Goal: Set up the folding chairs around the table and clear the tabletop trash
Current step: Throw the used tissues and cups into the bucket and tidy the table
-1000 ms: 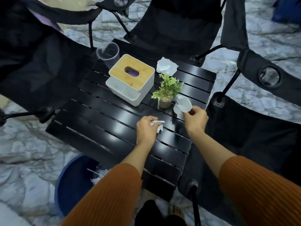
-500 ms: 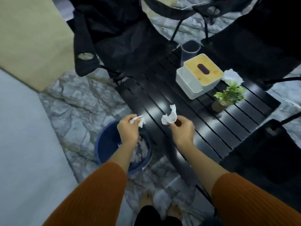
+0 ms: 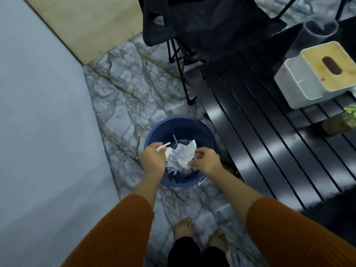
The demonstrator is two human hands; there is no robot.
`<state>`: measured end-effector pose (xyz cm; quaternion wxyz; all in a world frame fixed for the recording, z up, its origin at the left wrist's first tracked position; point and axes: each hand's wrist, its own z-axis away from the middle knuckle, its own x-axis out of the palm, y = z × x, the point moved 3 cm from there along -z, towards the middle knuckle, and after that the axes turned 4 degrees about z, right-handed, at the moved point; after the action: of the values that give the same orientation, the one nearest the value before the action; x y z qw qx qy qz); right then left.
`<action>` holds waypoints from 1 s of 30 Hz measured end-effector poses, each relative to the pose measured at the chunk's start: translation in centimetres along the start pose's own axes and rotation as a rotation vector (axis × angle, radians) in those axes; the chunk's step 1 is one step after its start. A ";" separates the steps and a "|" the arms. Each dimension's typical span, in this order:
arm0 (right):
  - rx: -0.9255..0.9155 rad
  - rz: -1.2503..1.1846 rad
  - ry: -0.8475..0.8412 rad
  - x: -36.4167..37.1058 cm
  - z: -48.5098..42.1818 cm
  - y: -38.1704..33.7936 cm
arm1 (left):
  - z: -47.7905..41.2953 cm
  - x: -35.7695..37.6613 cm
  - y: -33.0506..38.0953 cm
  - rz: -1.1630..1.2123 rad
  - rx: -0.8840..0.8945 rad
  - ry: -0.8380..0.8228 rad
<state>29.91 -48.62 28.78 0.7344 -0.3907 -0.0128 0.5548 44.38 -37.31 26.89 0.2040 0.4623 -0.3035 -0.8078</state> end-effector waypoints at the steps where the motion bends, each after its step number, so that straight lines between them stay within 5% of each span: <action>1: 0.032 0.015 -0.066 0.5 -0.1 0.3 | -0.1 0.3 -0.5 -0.072 -0.016 -0.067; 4: 0.044 0.007 -0.087 0.5 0.5 0.9 | 0.0 1.1 -1.3 -0.202 -0.044 -0.249; 11: -0.005 -0.087 0.076 -5.1 2.3 0.2 | 1.1 0.3 3.2 -0.247 0.018 -0.239; 30: -0.101 -0.472 0.904 -40.5 8.4 5.2 | 11.7 18.5 40.4 -0.046 0.714 -0.377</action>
<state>6.43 -76.94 48.35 0.7521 -0.6130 0.1914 0.1481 27.13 -74.70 47.31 -0.0469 0.3545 -0.5868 -0.7265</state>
